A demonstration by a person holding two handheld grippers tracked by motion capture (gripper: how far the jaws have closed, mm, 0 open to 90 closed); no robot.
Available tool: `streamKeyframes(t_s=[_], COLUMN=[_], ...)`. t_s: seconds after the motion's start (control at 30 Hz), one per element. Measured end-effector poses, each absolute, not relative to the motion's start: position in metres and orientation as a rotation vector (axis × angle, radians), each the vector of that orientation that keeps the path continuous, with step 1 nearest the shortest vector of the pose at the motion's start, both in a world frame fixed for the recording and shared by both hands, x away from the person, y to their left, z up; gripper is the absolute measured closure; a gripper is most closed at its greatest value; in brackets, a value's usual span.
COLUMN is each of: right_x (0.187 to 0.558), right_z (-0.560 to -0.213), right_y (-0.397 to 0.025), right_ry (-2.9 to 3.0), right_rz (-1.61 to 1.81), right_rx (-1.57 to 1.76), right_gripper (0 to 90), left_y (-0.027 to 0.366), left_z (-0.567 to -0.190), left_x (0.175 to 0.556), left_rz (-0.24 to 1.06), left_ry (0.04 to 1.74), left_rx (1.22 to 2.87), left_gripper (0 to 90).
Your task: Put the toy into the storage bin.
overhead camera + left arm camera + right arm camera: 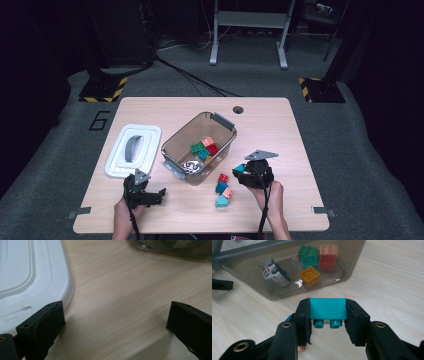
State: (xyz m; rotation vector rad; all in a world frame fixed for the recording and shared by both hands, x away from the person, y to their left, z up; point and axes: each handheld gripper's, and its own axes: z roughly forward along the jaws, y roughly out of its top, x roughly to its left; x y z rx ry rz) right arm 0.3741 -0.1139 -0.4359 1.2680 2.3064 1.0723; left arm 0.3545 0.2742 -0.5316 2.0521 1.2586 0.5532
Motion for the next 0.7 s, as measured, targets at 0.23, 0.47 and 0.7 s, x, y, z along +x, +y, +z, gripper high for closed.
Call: streamKeyframes(t_s=[0.23,0.47,0.7], right_x=[0.383,0.390,0.397], right_z=[-0.424,-0.413,-0.400], right_y=[-0.110,-0.109,-0.107], right_ry=[2.300,2.286,2.270], right_rz=[1.067,1.072,1.088], right_rx=[1.243,1.228,1.213], right_gripper=[58.8,58.8,58.8], left_y=[0.274,0.274,0.274], left_z=[-0.532,-0.532,-0.532], left_x=[0.354,0.355,0.354], left_rz=[0.548,0.551,0.547], left_ry=[1.261,1.258,1.261], left_rx=[2.052,2.052,2.052], left_gripper=[1.4,1.4,1.4])
